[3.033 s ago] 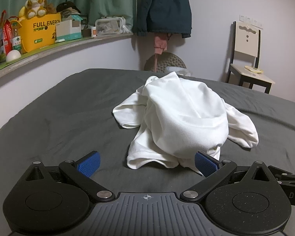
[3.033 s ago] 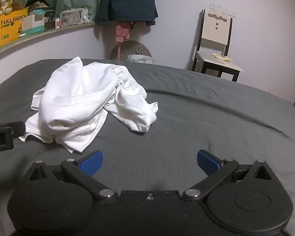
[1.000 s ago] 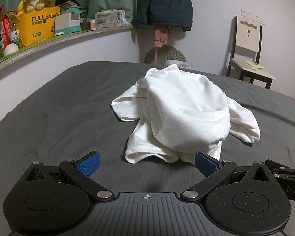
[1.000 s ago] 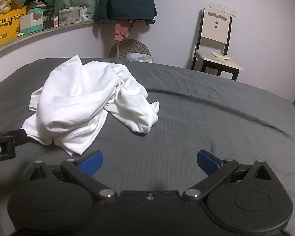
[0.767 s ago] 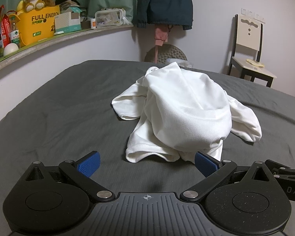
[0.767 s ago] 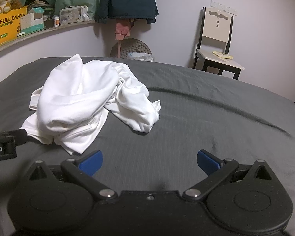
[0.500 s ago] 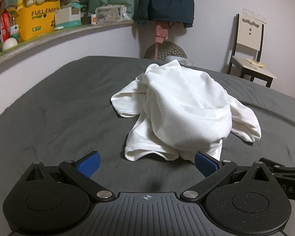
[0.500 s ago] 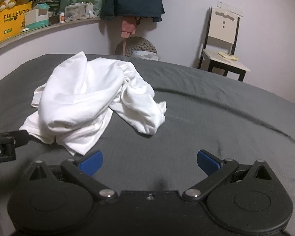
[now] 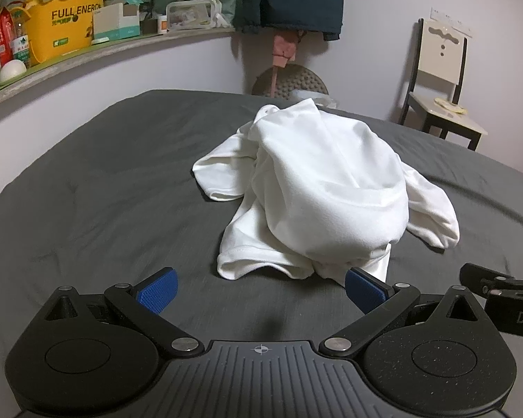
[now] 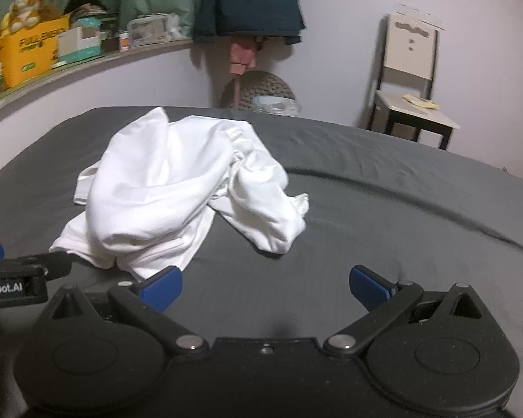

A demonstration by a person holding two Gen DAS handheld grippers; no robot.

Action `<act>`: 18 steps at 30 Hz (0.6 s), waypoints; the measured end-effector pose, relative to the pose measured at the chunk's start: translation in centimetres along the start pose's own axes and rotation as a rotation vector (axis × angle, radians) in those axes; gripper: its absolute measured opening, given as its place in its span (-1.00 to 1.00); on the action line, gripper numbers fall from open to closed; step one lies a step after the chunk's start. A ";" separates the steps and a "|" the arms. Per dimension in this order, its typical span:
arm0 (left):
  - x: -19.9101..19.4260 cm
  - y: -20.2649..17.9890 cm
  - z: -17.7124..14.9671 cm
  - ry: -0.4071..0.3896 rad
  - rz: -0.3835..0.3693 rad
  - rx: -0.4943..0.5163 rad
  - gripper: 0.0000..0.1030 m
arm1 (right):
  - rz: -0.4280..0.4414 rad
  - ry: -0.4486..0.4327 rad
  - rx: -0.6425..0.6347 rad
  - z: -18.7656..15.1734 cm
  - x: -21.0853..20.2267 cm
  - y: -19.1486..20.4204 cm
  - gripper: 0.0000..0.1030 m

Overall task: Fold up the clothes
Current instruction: 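Grasp the white shirt with the right gripper and lift it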

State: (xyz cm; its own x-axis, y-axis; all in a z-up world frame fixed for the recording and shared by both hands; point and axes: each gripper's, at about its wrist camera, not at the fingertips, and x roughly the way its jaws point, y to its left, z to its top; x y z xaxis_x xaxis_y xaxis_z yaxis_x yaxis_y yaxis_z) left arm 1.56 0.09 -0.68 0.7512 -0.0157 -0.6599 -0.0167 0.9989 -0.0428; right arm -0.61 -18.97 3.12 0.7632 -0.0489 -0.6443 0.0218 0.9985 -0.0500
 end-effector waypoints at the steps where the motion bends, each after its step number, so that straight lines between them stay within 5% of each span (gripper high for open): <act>1: 0.1 0.1 0.0 0.004 0.005 -0.004 1.00 | 0.008 -0.002 -0.014 0.0 0.1 0.1 1.00; 6: 0.5 0.7 0.1 0.020 0.011 -0.034 1.00 | 0.063 -0.014 -0.023 0.8 0.6 0.7 0.95; 11: -0.1 1.1 0.1 -0.034 0.006 -0.045 0.94 | 0.145 0.016 0.031 2.5 2.4 1.1 0.18; 18: 1.0 1.5 0.2 -0.032 0.011 -0.049 0.87 | 0.203 0.058 0.100 5.2 7.3 3.2 0.22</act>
State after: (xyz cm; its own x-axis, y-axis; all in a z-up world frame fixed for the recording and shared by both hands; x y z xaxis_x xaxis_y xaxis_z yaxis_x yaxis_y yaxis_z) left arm 2.39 1.59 -1.26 0.7715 -0.0024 -0.6363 -0.0566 0.9958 -0.0724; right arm 8.36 -16.00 2.25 0.7199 0.1543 -0.6767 -0.0619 0.9854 0.1589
